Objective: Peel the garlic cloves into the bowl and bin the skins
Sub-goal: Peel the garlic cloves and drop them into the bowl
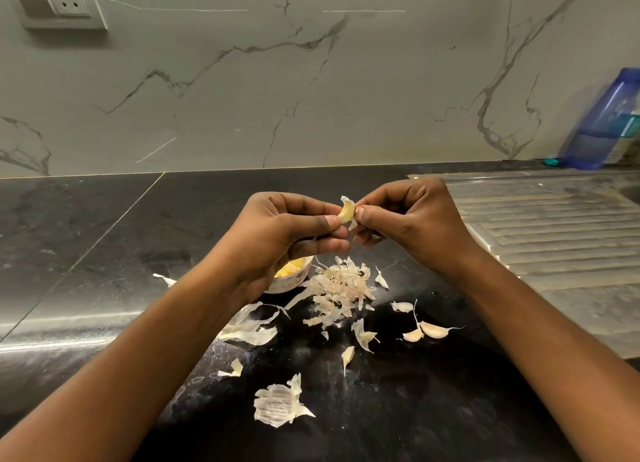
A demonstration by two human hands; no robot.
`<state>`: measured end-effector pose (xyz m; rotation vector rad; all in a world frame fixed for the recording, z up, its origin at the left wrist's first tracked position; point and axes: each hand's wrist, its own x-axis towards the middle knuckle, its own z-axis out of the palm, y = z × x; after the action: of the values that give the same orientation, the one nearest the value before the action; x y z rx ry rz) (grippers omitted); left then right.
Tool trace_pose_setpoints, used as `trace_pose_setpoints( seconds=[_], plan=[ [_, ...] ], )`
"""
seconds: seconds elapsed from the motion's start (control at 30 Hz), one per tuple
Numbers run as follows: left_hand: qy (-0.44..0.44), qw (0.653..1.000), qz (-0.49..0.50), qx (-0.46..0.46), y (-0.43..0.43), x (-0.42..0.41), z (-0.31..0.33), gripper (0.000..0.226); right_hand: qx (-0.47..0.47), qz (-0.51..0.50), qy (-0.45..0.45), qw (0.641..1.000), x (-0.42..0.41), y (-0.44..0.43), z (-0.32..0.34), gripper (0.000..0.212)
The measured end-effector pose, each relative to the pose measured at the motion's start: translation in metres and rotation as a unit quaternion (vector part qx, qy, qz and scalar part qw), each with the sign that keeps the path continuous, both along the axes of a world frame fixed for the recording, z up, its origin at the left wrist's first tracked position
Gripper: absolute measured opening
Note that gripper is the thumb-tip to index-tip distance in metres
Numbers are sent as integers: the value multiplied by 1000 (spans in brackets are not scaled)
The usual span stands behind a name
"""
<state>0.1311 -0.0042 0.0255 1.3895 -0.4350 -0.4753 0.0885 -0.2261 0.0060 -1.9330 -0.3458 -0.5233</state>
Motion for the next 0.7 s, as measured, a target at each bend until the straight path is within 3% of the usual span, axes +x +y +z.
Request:
trace_pose_setpoints(
  seconds=[0.17,0.23,0.3,0.37,0.57,0.7],
  plan=[
    [32,999,-9,-20,1,4,-1,28,36,4,15,999,0,1,1,7],
    [-63,997,32,24,1,5,-6,28,38,4,22,999,0,2,1,7],
    [-244,958,112,97,0,7,-12,17,40,5,28,999,1,3,1,8],
    [-342,920,149,121,-2,8,-16,12,46,6,31,998,0,3,1,9],
    [-381,910,116,114,-4,3,-17,22,29,9,23,999,1,3,0,11],
    [-340,930,99,98,-4,5,-16,26,17,12,14,1000,1,1,-1,12]
  ],
)
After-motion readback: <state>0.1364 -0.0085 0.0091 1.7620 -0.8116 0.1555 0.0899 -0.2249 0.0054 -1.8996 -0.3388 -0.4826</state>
